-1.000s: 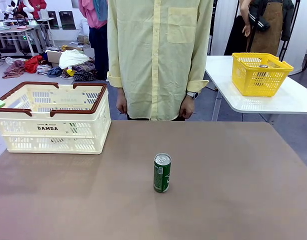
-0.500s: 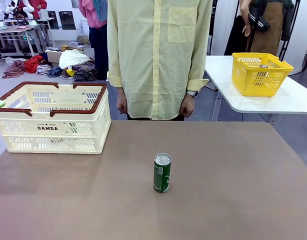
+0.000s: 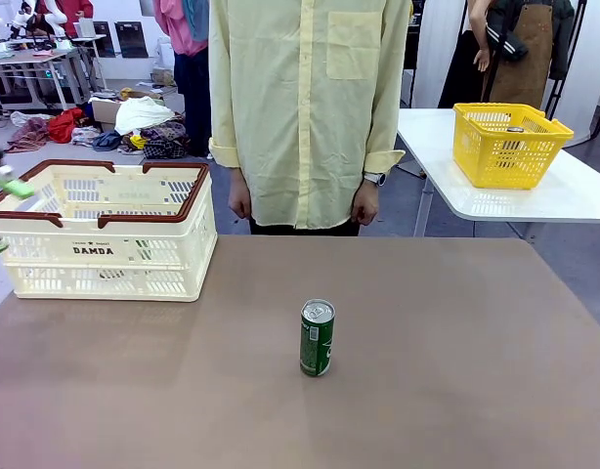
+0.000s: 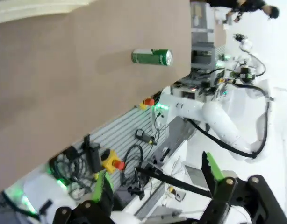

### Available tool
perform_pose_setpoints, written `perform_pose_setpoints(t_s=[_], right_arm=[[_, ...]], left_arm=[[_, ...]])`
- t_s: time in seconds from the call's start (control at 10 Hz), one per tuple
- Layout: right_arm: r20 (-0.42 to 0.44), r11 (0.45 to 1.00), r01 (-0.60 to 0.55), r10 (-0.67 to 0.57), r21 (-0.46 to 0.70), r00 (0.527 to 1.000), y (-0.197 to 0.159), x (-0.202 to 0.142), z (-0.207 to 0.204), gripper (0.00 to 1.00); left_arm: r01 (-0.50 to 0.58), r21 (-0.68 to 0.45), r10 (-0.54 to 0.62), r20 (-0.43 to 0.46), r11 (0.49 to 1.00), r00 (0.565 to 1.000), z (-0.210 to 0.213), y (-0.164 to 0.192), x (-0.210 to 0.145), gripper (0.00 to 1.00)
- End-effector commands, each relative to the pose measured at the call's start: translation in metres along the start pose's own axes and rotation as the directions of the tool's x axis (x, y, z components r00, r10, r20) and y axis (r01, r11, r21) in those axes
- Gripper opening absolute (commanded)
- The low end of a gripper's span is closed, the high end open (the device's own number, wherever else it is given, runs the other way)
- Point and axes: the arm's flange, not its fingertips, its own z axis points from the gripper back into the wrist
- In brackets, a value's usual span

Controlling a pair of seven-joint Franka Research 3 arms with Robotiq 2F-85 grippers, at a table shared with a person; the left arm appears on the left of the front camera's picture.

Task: Place the drinks into the Shopping basket.
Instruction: Pick up one drink and place it into the Shopping basket.

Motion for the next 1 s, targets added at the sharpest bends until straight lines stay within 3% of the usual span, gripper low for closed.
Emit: perform_pose_setpoints(t_s=[0.0,0.2,0.3,0.4,0.5,0.6,0.7,0.9], right_arm=[[0.003,1.0,-0.007,0.007,0.014,1.0,0.003,-0.001,0.001,1.0],[0.003,1.0,-0.007,0.007,0.014,1.0,0.003,-0.001,0.001,1.0],[0.003,1.0,-0.007,0.007,0.014,1.0,0.003,-0.001,0.001,1.0],[0.003,1.0,-0.007,0.007,0.014,1.0,0.003,-0.001,0.001,1.0],[0.003,1.0,-0.007,0.007,0.014,1.0,0.003,-0.001,0.001,1.0],[0.003,1.0,-0.007,0.007,0.014,1.0,0.003,-0.001,0.001,1.0],[0.003,1.0,-0.007,0.007,0.014,1.0,0.003,-0.001,0.001,1.0],[0.003,1.0,-0.007,0.007,0.014,1.0,0.003,-0.001,0.001,1.0]], left_arm=[[-0.016,0.199,0.044,-0.137,0.98,0.99,-0.048,-0.113,0.022,1.0],[-0.095,0.417,0.194,-0.199,0.904,0.961,-0.142,-0.184,0.053,1.0],[-0.236,0.436,0.297,-0.076,0.869,0.952,-0.19,-0.208,0.069,1.0],[-0.269,0.484,0.321,-0.026,0.833,0.947,-0.239,-0.225,0.079,1.0],[-0.278,0.526,0.307,0.033,0.804,0.951,-0.282,-0.238,0.085,1.0],[-0.329,0.558,0.256,0.207,0.762,0.944,-0.322,-0.243,0.094,1.0],[-0.278,0.638,0.184,0.211,0.718,0.96,-0.345,-0.242,0.099,1.0],[-0.045,0.74,-0.045,0.101,0.671,0.994,-0.355,-0.232,0.106,1.0]])
